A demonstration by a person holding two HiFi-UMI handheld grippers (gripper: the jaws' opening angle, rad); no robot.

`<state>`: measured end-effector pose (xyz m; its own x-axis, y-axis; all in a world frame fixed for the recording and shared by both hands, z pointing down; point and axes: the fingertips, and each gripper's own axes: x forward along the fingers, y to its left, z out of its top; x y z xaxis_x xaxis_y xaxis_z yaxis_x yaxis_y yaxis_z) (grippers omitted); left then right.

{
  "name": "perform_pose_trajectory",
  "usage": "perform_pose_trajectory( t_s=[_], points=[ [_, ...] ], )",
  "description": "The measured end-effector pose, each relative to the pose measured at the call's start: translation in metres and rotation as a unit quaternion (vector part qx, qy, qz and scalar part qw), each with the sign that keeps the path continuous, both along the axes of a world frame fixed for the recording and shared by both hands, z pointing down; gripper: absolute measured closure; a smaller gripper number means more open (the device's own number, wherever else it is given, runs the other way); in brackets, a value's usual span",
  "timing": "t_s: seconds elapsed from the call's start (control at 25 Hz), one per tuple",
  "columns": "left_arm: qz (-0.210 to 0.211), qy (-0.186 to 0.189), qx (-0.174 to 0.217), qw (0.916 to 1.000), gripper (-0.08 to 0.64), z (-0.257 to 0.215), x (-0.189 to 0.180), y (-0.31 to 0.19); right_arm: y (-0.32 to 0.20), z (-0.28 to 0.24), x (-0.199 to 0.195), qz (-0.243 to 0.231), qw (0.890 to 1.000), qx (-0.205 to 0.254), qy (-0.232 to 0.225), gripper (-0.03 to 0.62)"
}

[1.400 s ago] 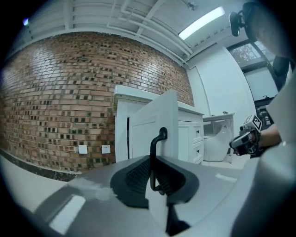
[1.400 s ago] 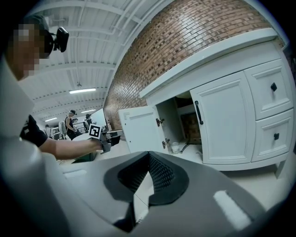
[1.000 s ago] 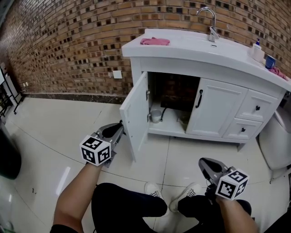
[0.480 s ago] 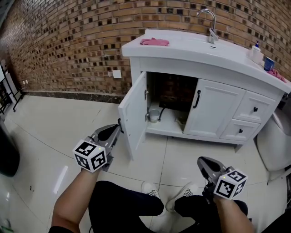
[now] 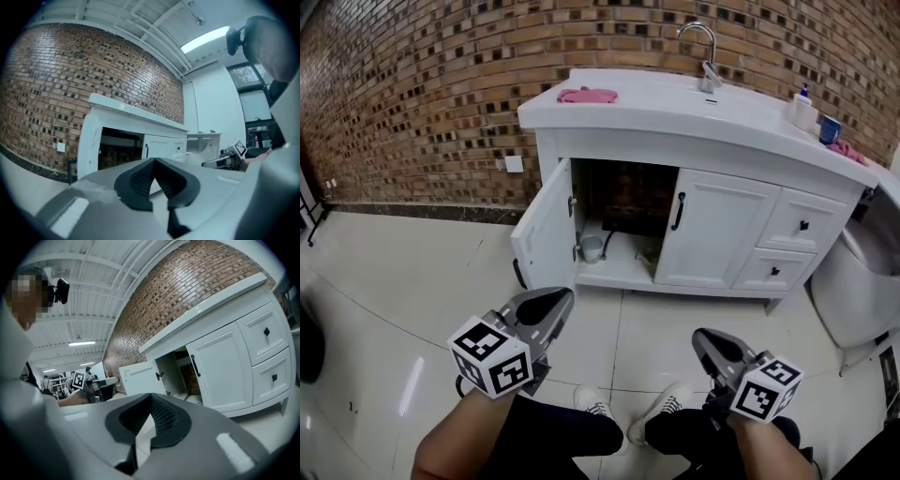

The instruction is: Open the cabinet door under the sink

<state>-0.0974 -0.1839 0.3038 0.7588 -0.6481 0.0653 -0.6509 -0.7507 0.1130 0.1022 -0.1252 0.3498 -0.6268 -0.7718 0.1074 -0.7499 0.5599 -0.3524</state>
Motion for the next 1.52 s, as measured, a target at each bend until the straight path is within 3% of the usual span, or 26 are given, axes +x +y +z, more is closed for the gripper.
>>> perform_pose_trajectory(
  t_s=[0.12,0.24,0.36,0.52,0.96,1.52],
  points=[
    [0.047,0.023,-0.002,0.9987,0.552,0.001,0.037,0.018,0.006,-0.005,0.002,0.005,1.0,0.011,0.013,0.588],
    [0.077,0.0,-0.005,0.9971,0.552,0.021,0.067,0.03,0.008,-0.002,0.008,0.017,1.0,0.003,0.022,0.588],
    [0.1,-0.006,-0.037,0.9943,0.552,0.044,0.084,0.041,0.013,0.0,0.01,0.018,0.999,-0.001,0.032,0.588],
    [0.093,-0.006,-0.069,0.9933,0.552,0.066,0.088,0.045,0.02,0.001,0.015,0.023,0.999,0.006,0.047,0.588],
    [0.09,0.018,-0.07,0.9933,0.552,0.061,0.077,0.043,0.02,0.021,0.013,0.019,0.999,-0.013,0.042,0.588],
    [0.088,0.018,-0.072,0.9934,0.552,0.065,0.074,0.043,0.022,0.022,0.005,0.022,0.997,-0.003,0.07,0.589]
  ],
)
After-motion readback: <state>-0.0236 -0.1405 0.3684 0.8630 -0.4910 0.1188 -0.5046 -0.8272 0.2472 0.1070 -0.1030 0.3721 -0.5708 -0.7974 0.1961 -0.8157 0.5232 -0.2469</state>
